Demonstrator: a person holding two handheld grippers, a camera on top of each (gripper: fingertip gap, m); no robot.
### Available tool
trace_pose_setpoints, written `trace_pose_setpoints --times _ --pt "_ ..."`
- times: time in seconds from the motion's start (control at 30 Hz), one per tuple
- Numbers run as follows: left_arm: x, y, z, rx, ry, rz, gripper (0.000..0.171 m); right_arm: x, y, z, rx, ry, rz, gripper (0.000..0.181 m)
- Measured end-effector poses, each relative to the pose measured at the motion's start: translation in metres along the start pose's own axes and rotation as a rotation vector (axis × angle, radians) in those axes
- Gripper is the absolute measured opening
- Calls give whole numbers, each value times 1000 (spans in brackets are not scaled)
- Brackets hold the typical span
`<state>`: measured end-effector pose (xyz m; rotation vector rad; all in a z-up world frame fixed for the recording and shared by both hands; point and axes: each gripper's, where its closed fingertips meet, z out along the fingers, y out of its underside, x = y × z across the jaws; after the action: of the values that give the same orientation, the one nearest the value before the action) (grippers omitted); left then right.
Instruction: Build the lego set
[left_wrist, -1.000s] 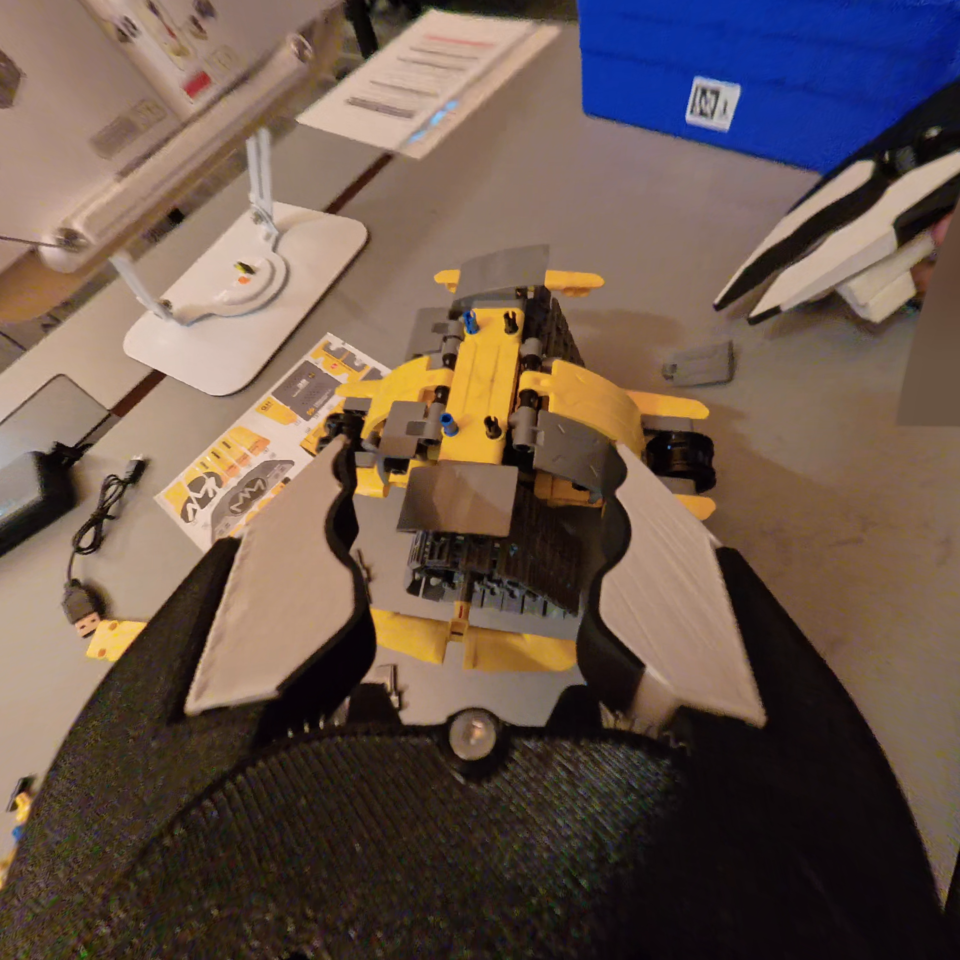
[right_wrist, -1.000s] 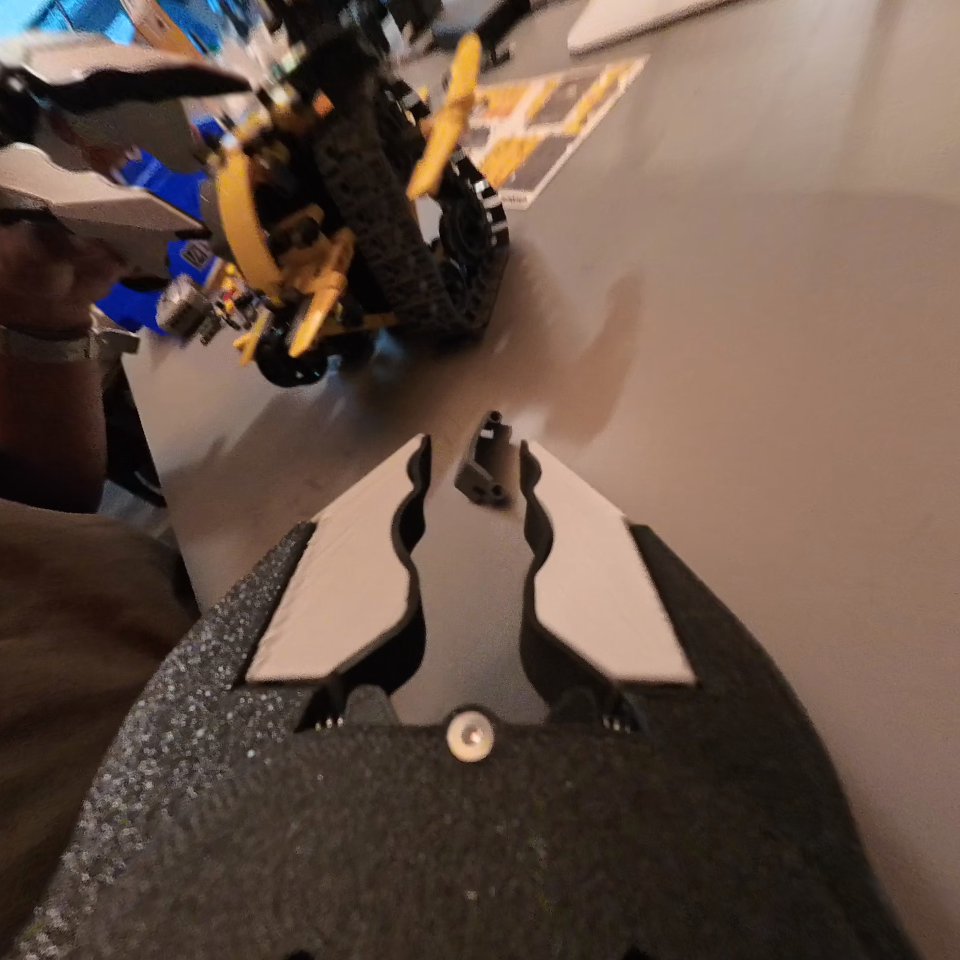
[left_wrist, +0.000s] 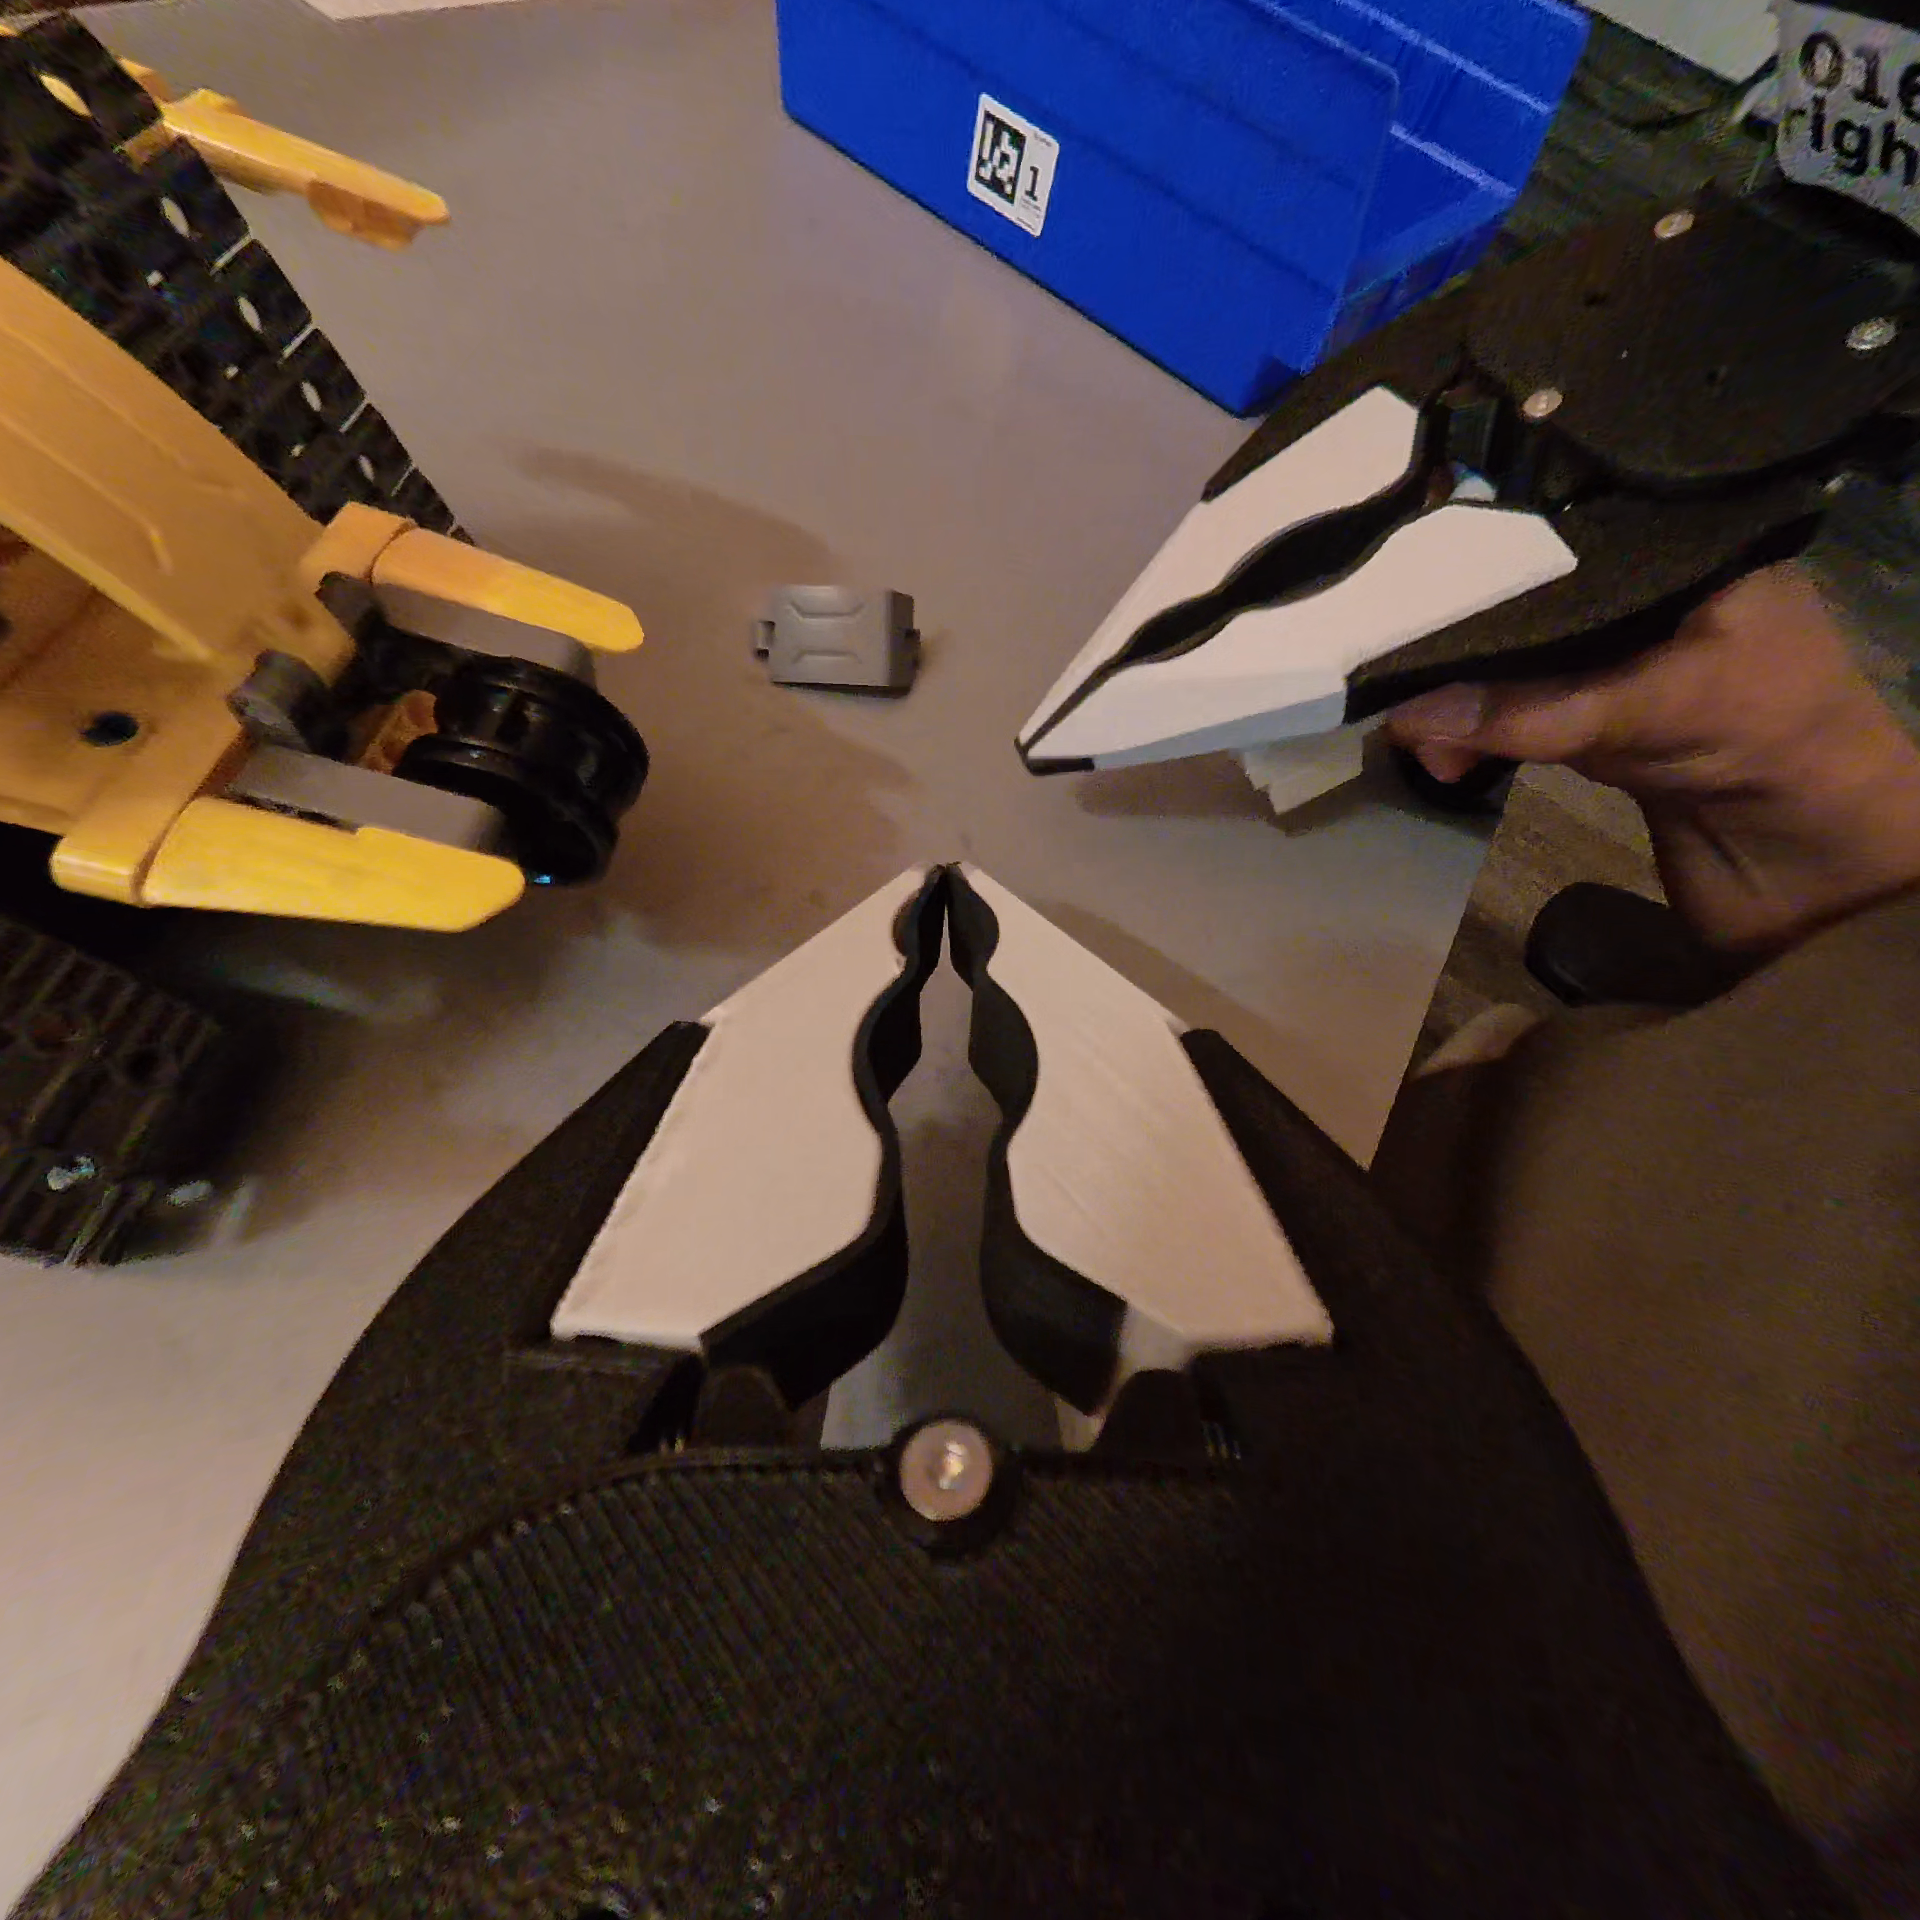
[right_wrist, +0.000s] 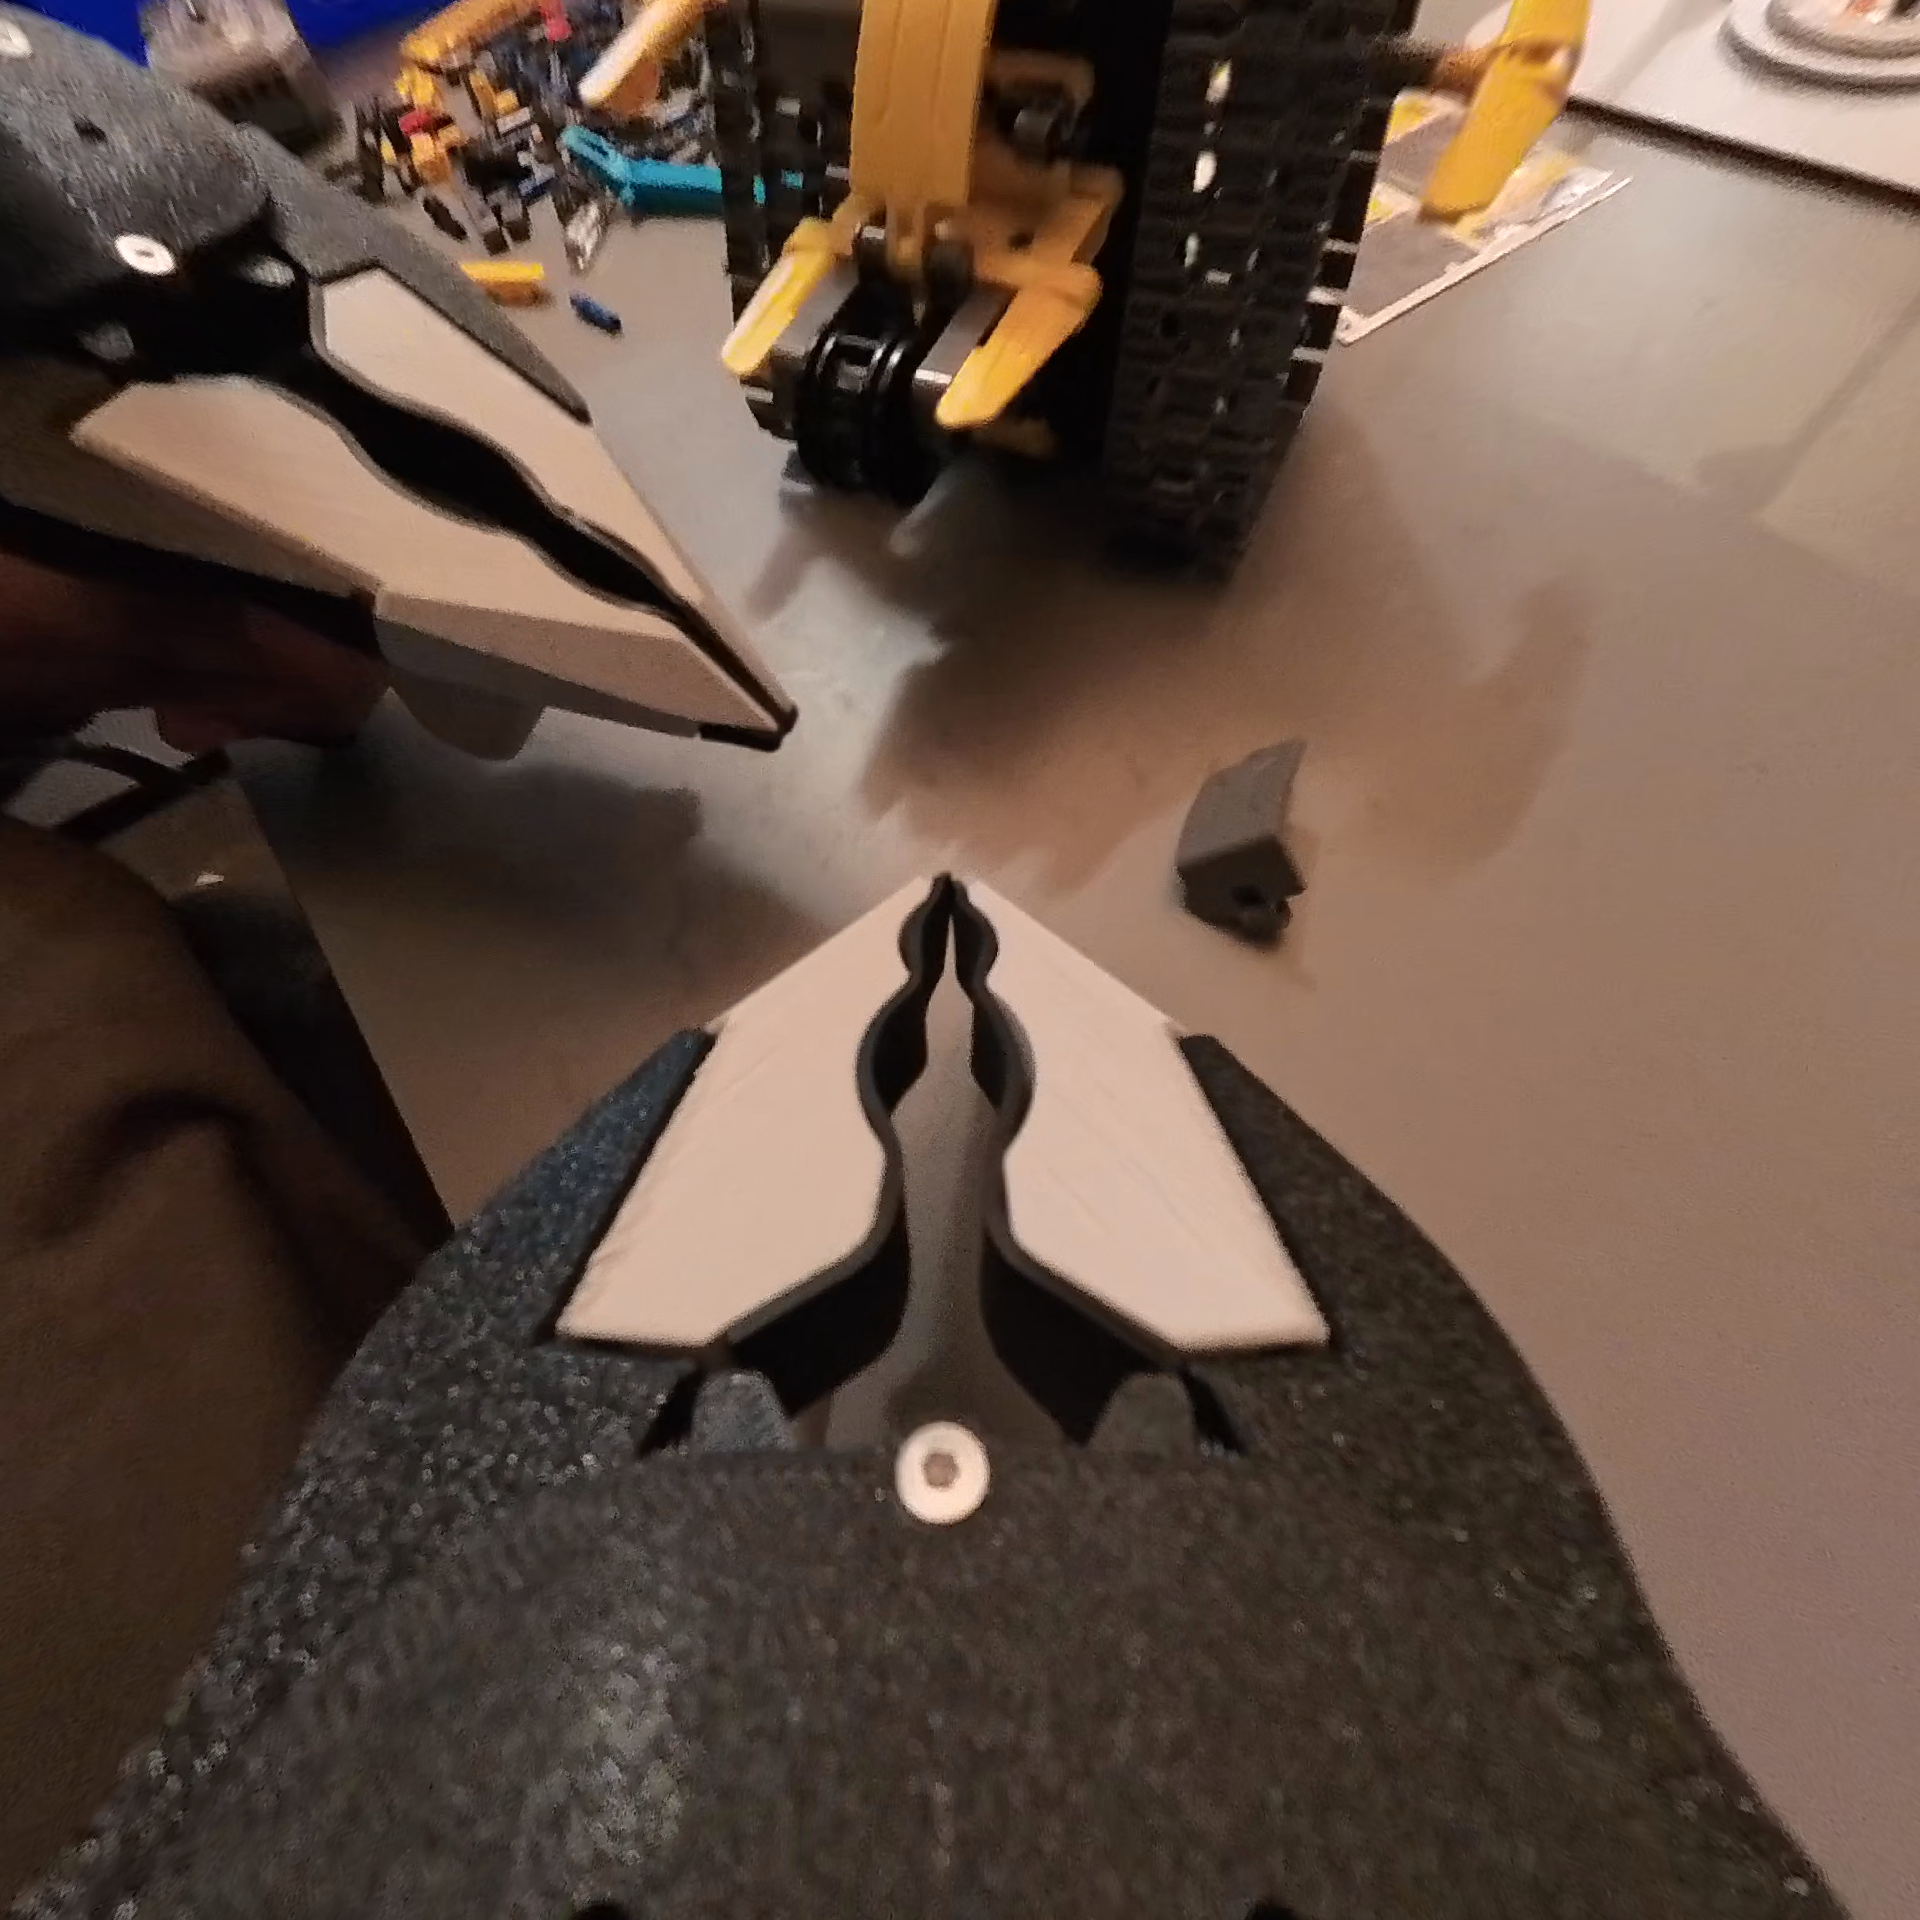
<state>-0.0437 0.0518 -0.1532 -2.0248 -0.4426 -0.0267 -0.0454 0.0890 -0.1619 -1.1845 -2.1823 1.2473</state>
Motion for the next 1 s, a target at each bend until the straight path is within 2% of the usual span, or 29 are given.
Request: trace_pose_setpoints --times 0.17,0.87,1.0 --pt "3 4 7 -30 8 -9 0 -2 8 6 -57 18 -27 0" --pt "1 5 6 -25 -5 -48 0 -6 9 10 -62 36 -80 0" --pt "1 7 8 -42 -42 -8 6 -5 10 10 -69 30 -65 15"
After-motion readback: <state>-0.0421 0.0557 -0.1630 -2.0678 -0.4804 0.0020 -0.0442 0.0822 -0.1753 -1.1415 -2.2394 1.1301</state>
